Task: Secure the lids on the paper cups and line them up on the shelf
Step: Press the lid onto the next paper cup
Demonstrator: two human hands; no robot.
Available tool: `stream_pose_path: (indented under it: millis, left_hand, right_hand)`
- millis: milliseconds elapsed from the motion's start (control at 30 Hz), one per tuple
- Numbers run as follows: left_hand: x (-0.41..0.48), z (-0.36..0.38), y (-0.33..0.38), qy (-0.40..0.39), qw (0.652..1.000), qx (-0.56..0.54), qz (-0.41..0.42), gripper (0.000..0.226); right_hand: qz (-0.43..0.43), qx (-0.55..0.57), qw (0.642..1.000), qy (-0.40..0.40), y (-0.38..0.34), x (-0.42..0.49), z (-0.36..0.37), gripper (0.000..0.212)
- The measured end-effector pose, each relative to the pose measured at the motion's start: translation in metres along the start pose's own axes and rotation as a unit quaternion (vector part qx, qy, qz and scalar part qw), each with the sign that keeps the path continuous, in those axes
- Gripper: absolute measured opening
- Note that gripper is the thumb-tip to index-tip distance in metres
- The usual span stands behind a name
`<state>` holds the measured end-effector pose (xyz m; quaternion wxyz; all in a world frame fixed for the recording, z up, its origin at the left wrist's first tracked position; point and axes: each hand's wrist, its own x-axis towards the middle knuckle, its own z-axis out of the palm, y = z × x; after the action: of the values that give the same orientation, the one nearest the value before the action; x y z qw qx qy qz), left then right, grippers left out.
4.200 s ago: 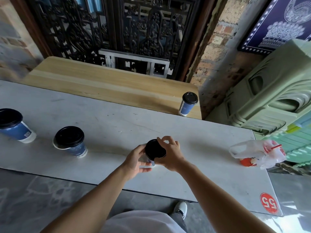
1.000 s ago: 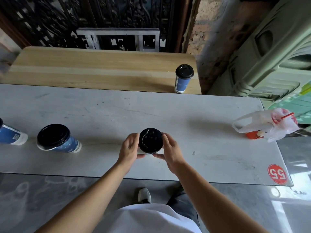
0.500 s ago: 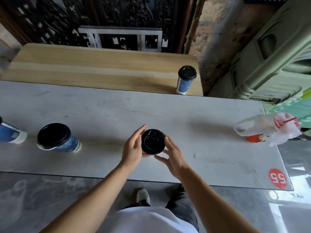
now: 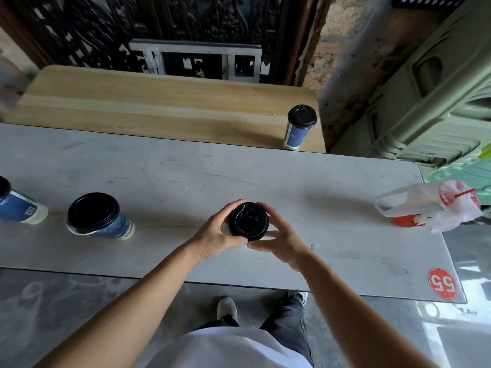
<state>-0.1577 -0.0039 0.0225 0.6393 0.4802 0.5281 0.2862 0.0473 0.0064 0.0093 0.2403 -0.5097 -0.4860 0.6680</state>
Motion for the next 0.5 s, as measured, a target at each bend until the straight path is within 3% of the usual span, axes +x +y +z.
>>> stream_pose_path:
  millis: [267,500]
  left_hand:
    - [0.008,-0.014,-0.004,-0.026,0.996,0.089,0.012,0.094]
    - [0.010,-0.015,-0.006,-0.038,0.994,0.097,0.026,0.094]
  right_hand:
    - [0.018,0.001,1.000,-0.006,-0.002,0.003,0.004,0.090]
    - [0.040,0.002,0.999,0.008,0.002,0.001,0.007,0.091]
